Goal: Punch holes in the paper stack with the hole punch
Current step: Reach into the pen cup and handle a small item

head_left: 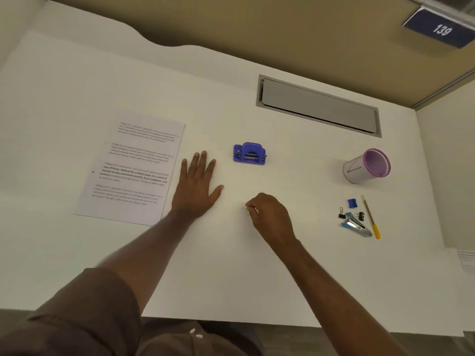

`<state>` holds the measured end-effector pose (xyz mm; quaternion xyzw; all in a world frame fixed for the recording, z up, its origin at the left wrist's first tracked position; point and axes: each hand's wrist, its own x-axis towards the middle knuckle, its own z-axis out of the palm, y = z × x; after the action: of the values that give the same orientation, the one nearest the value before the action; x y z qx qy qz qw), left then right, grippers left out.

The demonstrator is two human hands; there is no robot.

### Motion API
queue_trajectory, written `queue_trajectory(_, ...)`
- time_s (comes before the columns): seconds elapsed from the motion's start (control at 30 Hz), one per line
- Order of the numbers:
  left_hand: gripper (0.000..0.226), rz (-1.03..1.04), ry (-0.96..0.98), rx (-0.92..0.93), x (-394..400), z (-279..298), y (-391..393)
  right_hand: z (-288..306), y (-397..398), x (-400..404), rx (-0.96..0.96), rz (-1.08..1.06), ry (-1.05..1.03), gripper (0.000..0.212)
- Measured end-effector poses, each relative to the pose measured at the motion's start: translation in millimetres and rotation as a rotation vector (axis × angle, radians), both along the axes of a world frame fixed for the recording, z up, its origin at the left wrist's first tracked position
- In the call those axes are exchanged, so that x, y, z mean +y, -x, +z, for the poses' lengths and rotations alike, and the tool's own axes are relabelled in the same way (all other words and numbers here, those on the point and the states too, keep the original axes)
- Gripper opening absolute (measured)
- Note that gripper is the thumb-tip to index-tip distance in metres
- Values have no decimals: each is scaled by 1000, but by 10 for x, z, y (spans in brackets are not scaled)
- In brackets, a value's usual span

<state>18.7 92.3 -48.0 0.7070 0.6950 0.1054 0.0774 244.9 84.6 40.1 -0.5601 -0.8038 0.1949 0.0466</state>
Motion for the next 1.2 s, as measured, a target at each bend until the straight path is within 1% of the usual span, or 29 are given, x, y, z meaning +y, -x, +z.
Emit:
queue_trajectory(0.2, 76, 6, 37, 16, 4, 46, -20, -65, 120, -14, -134, 206, 29, 22)
queue_trajectory(0.47, 77, -1, 32, -9, 9, 44, -15, -27, 115, -29, -311, 389, -3, 19)
queue_trajectory(0.57, 77, -2, 14, -12, 12, 26, -17, 31, 132, -74, -362, 440, -51, 13)
queue_trajectory(0.6, 77, -2, 8, -12, 13, 18, -16, 56, 146, -95, -386, 452, -66, 15)
queue_trajectory(0.7, 76, -3, -14, -9, 13, -14, -11, 90, 189, -130, -422, 463, -110, 27)
queue_trajectory(0.83, 75, -5, -40, -18, 15, -56, -3, 99, 240, -129, -429, 444, -150, 33)
queue_trajectory(1.03, 75, -8, -64, -22, 12, -84, -6, 79, 275, -126, -422, 403, -143, 34)
queue_trajectory(1.2, 75, -7, -56, -35, 13, -82, -5, -17, 304, -90, -413, 367, -139, 30)
